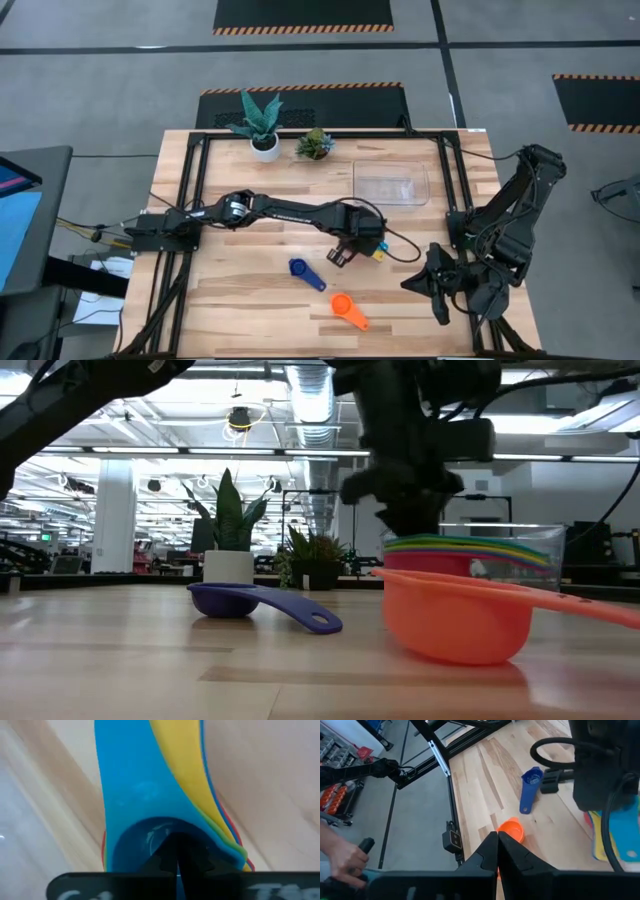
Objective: Nest measuring cups in basket
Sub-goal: Stack the light blue measuring cup on top of the green measuring cup
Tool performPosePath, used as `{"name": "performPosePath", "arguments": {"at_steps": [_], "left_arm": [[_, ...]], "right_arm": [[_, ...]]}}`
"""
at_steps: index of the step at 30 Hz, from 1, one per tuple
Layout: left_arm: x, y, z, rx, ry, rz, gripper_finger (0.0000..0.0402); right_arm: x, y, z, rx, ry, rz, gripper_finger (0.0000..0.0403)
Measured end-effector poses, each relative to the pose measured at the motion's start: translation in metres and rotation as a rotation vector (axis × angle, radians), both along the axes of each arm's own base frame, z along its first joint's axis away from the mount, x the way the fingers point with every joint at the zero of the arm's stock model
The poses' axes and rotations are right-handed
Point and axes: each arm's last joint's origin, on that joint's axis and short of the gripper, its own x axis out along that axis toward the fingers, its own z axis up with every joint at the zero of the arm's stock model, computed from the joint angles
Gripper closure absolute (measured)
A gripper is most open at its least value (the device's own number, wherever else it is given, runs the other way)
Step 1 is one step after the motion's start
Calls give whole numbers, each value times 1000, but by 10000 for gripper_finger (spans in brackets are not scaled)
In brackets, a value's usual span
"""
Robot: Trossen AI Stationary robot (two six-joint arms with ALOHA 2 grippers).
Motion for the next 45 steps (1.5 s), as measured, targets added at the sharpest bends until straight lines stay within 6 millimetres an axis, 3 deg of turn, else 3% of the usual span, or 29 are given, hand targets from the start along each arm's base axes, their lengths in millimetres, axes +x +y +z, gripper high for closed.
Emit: {"name": "performPosePath", "arguments": {"at_steps": [24,31,38,45], "left_arm": [[-21,-6,4,-24,177,62,401],[-25,-6,14,-29,180,70,401],[-32,-4,48,31,89,82,401],[-75,-11,102,25,182,216,401]], "right_arm": [[0,0,0,9,-3,-5,379],[1,0,0,1,-5,-9,377],[1,-1,0,-7,-4,-9,380],[9,-2,-4,-23,12,-35,379]]}}
